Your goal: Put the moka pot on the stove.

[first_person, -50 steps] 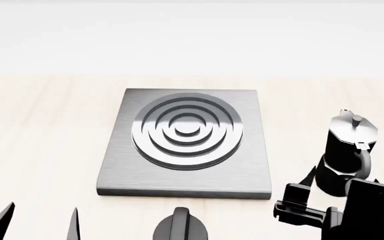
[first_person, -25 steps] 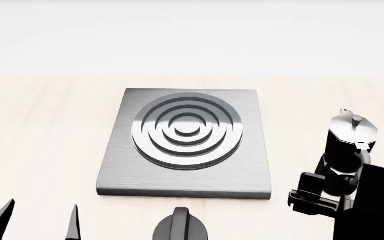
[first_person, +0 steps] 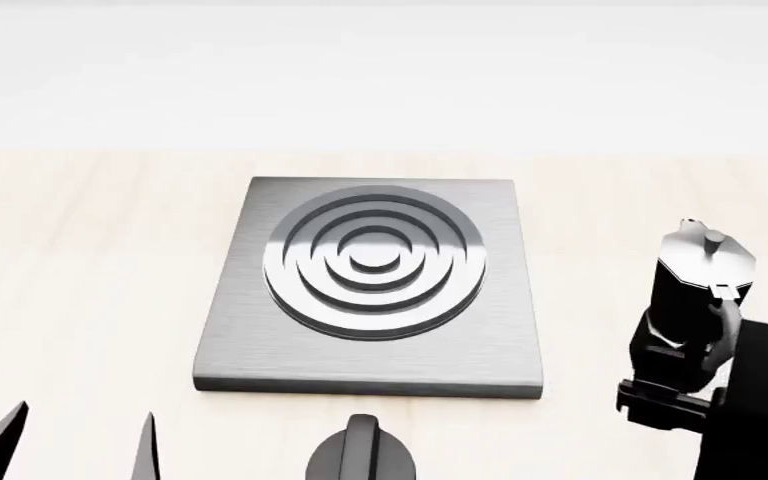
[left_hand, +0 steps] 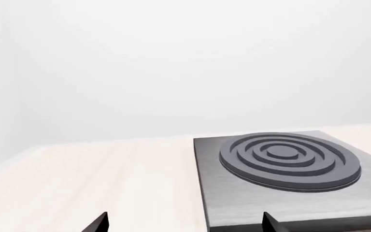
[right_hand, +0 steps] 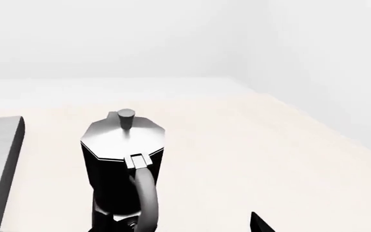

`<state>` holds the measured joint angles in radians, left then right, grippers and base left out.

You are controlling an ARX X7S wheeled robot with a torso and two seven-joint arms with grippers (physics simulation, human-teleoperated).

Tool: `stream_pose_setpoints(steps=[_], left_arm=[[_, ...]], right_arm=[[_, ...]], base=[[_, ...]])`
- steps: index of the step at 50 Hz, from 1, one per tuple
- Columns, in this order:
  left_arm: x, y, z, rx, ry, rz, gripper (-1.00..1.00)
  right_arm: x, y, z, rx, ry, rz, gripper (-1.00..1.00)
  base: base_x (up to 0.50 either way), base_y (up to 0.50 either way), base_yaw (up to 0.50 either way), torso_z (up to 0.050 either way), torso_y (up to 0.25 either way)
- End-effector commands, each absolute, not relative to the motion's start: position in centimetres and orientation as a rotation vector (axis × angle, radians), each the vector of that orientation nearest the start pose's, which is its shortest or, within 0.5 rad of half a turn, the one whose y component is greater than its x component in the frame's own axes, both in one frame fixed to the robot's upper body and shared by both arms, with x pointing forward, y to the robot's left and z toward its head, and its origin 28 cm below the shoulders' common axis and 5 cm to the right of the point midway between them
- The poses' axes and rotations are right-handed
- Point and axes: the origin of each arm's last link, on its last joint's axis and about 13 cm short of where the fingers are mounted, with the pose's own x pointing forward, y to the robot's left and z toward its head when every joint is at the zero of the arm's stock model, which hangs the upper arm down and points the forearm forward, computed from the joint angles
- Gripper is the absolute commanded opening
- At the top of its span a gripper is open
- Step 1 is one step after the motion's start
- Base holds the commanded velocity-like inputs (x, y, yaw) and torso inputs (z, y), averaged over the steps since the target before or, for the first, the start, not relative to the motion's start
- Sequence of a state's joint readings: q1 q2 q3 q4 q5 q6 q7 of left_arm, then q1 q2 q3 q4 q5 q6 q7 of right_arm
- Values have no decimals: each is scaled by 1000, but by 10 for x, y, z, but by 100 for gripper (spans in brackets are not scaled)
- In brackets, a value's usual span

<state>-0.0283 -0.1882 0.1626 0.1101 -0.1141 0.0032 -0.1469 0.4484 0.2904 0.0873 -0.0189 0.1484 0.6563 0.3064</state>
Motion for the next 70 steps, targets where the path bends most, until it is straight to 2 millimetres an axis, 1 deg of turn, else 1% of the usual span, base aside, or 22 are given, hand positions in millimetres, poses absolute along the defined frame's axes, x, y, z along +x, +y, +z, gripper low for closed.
stream_pose_setpoints(steps=[1, 9, 14, 23, 29, 44, 60, 70], left_arm=[[216, 217, 41, 34, -124, -23, 100], [217, 217, 43, 32, -128, -24, 100], [221, 217, 45, 31, -132, -23, 100], [223, 219, 45, 30, -135, -22, 100], [222, 220, 43, 31, -134, -23, 100], [223, 223, 40, 32, -134, -19, 100], [223, 224, 39, 33, -134, -18, 100], [223, 225, 37, 34, -134, -19, 100]], right_arm=[[297, -196, 121, -195, 143, -493, 100], [299, -191, 125, -189, 147, -433, 100], [300, -186, 125, -170, 152, -389, 100], [303, -186, 123, -145, 161, -367, 100], [305, -190, 122, -116, 171, -367, 100], [313, -195, 117, 6, 178, -272, 100], [312, -204, 109, 26, 202, -318, 100], [320, -215, 103, 50, 218, -323, 100]], base=[[0, 0, 0, 0, 0], [0, 0, 0, 0, 0], [0, 0, 0, 0, 0], [0, 0, 0, 0, 0], [0, 0, 0, 0, 0], [0, 0, 0, 0, 0], [0, 0, 0, 0, 0], [0, 0, 0, 0, 0]])
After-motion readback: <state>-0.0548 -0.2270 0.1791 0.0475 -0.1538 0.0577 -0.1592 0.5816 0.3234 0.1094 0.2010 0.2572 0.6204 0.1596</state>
